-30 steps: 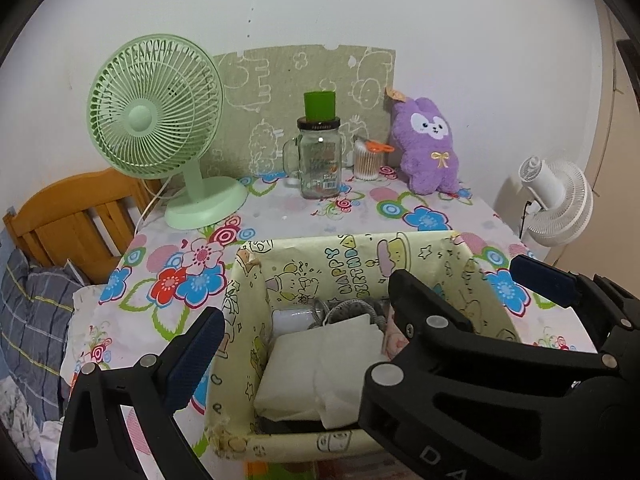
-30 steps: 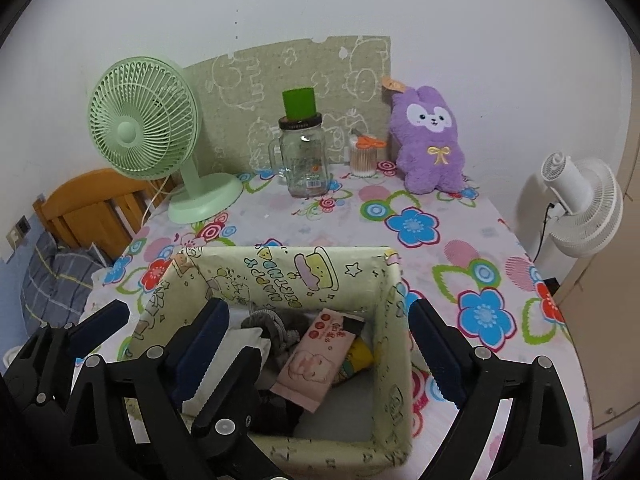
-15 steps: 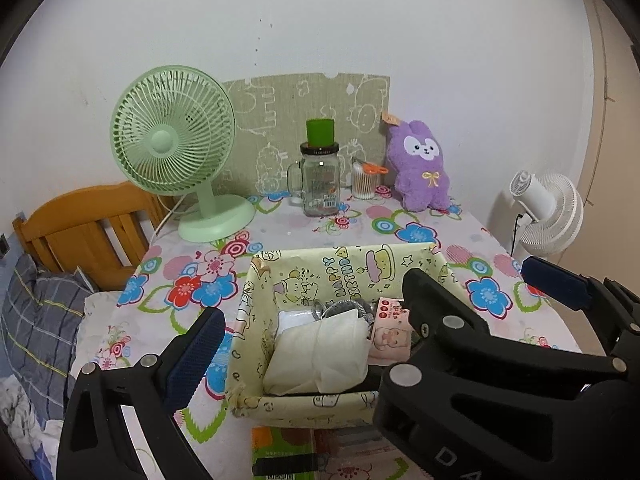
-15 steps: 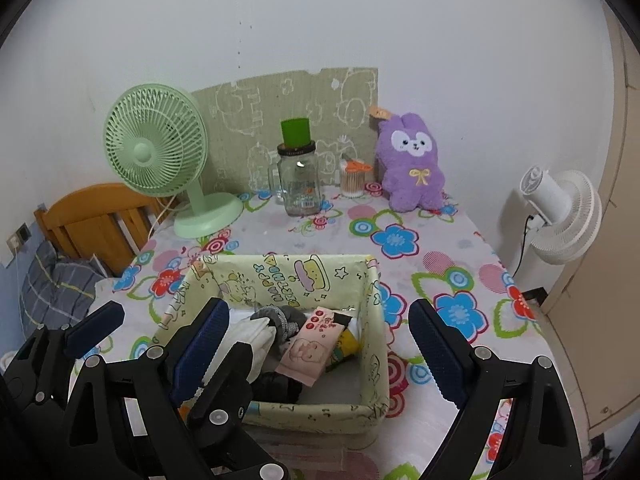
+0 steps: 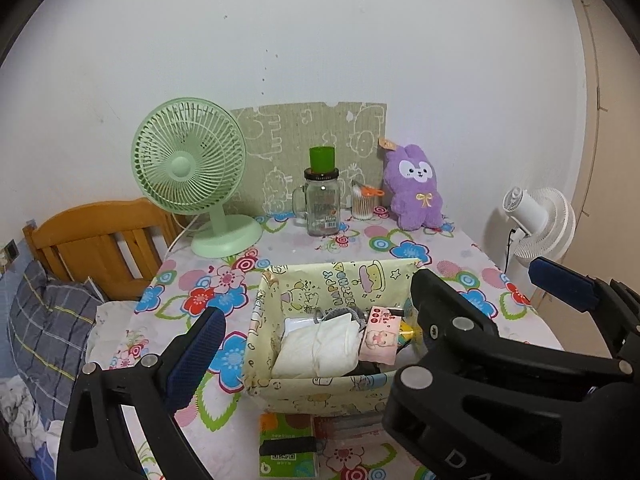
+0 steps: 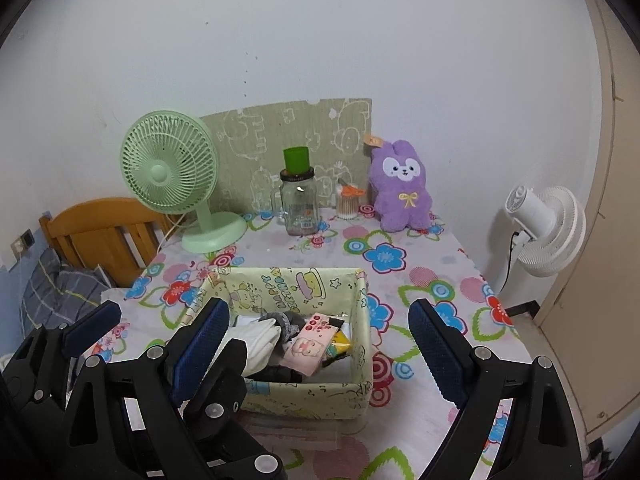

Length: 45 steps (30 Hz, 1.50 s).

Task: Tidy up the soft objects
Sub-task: 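Raise both tools out of the box and back from it, then move both tools down toward the green tissue pack in front of the box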

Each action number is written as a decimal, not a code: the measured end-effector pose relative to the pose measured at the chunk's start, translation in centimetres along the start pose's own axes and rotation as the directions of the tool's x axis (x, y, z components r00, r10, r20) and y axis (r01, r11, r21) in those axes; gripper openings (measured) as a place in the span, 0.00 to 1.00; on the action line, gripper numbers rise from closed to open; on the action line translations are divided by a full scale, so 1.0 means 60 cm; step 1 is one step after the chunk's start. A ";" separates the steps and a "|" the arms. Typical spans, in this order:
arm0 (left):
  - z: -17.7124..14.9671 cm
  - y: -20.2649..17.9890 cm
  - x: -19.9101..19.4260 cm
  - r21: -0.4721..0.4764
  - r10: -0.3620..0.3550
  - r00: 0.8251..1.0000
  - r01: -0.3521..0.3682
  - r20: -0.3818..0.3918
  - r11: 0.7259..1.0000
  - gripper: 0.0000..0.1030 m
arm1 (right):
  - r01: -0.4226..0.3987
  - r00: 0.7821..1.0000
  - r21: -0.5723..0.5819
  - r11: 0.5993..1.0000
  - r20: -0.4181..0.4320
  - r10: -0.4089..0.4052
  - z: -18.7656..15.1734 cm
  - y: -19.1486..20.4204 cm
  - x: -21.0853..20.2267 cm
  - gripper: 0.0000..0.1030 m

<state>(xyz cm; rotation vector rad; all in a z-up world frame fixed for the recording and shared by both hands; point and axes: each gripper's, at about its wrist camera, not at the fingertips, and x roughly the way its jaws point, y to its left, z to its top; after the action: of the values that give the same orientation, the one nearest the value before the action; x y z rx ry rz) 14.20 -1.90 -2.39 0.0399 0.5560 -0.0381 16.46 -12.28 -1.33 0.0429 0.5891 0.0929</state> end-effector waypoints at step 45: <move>-0.090 0.001 -0.125 -0.022 -0.012 0.998 0.013 0.068 1.000 0.96 | -0.035 0.997 0.011 0.999 0.076 0.034 -0.093 0.016 -0.135 0.97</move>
<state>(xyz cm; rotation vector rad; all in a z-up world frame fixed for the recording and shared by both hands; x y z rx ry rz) 5.03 -1.39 -3.00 0.0134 0.4884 -0.0451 6.58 -12.08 -1.43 0.0681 0.5131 0.1208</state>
